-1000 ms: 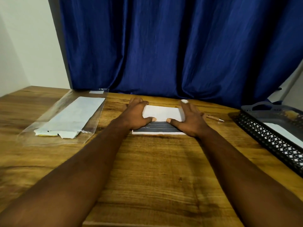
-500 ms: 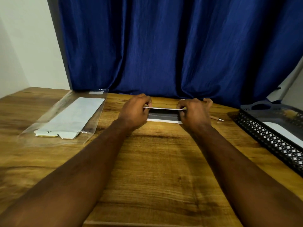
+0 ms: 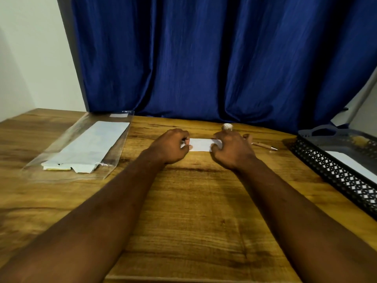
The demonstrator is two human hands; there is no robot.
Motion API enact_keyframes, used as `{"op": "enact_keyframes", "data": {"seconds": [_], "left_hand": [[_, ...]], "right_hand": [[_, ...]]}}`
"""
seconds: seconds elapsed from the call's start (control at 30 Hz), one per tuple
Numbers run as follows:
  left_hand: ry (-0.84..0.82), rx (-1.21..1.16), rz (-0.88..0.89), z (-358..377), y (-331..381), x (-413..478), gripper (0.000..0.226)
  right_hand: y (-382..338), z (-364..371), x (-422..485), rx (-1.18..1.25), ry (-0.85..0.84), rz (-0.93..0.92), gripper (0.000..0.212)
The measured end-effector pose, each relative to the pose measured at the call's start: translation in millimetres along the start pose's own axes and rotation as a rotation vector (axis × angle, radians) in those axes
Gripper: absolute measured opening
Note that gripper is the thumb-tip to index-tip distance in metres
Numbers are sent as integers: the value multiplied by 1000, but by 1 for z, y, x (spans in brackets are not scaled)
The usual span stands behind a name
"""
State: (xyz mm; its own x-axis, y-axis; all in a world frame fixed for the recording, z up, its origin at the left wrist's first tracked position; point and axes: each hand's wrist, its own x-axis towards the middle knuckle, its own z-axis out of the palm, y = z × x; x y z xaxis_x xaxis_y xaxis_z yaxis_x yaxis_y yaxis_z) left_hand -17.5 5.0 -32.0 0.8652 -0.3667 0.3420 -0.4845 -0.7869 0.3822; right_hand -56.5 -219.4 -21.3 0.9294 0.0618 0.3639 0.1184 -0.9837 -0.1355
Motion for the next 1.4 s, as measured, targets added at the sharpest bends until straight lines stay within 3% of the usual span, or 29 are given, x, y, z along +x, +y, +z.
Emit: {"op": "enact_keyframes", "data": {"seconds": [0.13,0.27,0.43,0.6,0.83,0.97,1.07,1.2,1.3,1.4], "left_hand": [[-101,52,-30,11,-3,5,49],[-254,147,-80,13,-2,9,56],[-373,252,-155,10,3,8,63],[-366,294,-242,8,6,5,70],[-302,264,-249,7,7,-2,73],[12,110,-165,9,5,-13,65],[167,102,-96,0,9,-23,58],[295,167,-65,-22,22,-33,50],[241,332,-210,-40,22,-41,60],[100,438,-485,-67,6,-49,83]], "right_hand": [[-19,10,3,121,-86,-85,59],[-39,17,9,115,-388,-101,62],[-28,19,16,79,-479,-13,63],[8,17,16,22,-401,237,66],[13,19,11,54,-294,242,64],[19,24,2,303,-33,282,44],[13,19,-13,401,171,206,27],[8,4,-24,487,263,143,20],[2,-1,-24,520,267,98,12],[-18,-10,-19,479,194,-1,12]]}}
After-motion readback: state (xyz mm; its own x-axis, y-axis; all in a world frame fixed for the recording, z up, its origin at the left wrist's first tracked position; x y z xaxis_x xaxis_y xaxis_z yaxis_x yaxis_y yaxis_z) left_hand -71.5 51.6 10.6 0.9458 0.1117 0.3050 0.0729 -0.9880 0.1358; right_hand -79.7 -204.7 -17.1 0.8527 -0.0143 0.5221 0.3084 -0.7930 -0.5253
